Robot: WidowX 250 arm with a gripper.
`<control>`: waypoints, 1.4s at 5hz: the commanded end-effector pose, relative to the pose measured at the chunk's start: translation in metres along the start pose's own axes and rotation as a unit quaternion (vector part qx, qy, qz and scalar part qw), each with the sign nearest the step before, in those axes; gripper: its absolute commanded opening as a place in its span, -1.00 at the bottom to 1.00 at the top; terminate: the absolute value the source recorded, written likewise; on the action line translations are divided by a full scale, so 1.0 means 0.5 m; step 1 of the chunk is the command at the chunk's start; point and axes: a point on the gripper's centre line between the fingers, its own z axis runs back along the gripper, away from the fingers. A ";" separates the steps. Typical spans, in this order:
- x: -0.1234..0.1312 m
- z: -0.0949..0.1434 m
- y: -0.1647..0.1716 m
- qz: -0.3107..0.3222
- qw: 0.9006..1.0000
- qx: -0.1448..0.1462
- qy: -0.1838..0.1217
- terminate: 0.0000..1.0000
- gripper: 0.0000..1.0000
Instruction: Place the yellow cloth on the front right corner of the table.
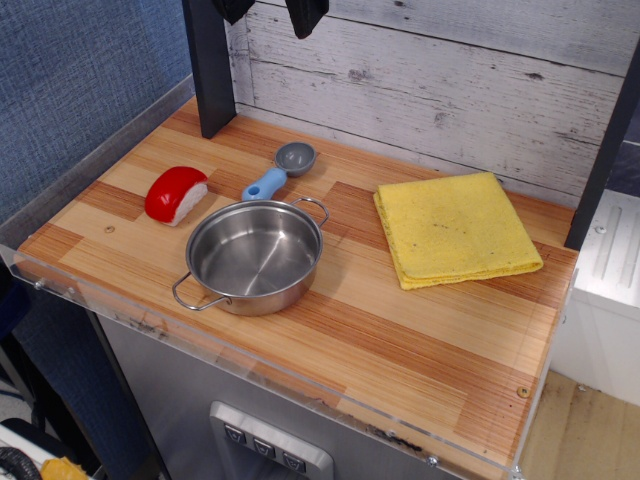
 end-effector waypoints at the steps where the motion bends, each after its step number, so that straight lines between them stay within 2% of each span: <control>1: 0.000 0.000 0.000 0.000 1.000 0.000 0.000 -1.00 1.00; 2: 0.017 -0.017 -0.032 0.019 1.000 -0.011 -0.009 -1.00 1.00; 4: 0.038 -0.062 -0.100 -0.006 1.000 -0.023 -0.010 -1.00 1.00; 5: 0.036 -0.113 -0.143 -0.026 0.999 -0.022 -0.013 -1.00 1.00; 6: 0.044 -0.166 -0.181 -0.045 0.999 -0.022 0.006 -1.00 1.00; 7: 0.059 -0.204 -0.200 -0.071 0.997 -0.027 -0.003 -1.00 1.00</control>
